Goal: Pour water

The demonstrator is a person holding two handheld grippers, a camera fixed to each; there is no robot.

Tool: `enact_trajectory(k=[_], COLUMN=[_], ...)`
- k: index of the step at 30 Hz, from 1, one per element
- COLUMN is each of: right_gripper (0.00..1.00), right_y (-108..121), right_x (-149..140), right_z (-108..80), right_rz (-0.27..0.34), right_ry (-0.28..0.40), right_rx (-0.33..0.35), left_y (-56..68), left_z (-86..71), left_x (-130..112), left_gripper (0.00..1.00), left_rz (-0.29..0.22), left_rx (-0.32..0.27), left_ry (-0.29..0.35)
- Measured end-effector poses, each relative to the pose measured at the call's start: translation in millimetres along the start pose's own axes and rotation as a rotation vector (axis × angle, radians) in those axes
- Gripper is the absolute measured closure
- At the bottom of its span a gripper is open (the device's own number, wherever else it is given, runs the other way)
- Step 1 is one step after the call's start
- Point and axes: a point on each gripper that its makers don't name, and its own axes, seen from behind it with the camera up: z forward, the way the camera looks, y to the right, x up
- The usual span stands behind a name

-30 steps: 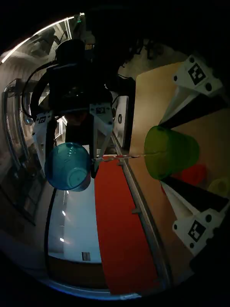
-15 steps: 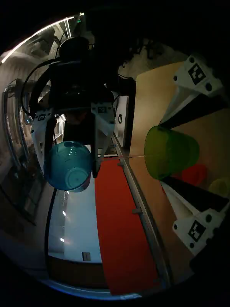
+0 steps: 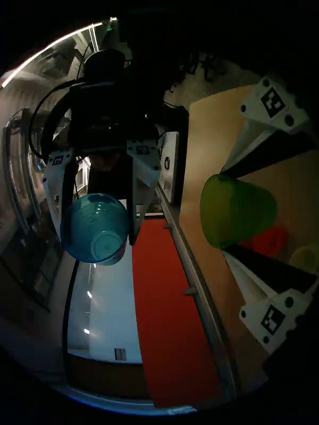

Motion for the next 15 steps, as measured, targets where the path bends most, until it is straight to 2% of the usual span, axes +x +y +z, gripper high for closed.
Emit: enact_trajectory(k=[11,15], right_gripper=[0.1,0.1], right_y=[0.4,-0.6], right_x=[0.9,0.3], right_z=[-1.5,-1.4], right_rz=[0.013,0.04], right_ry=[0.003,0.002], right_rx=[0.0,0.0], left_y=[-0.6,-1.4], left_z=[-0.1,0.4], left_x=[1.0,0.9], left_gripper=[0.14,0.14], left_rz=[0.0,-0.001], left_rx=[0.0,0.001], left_ry=[0.003,0.003])
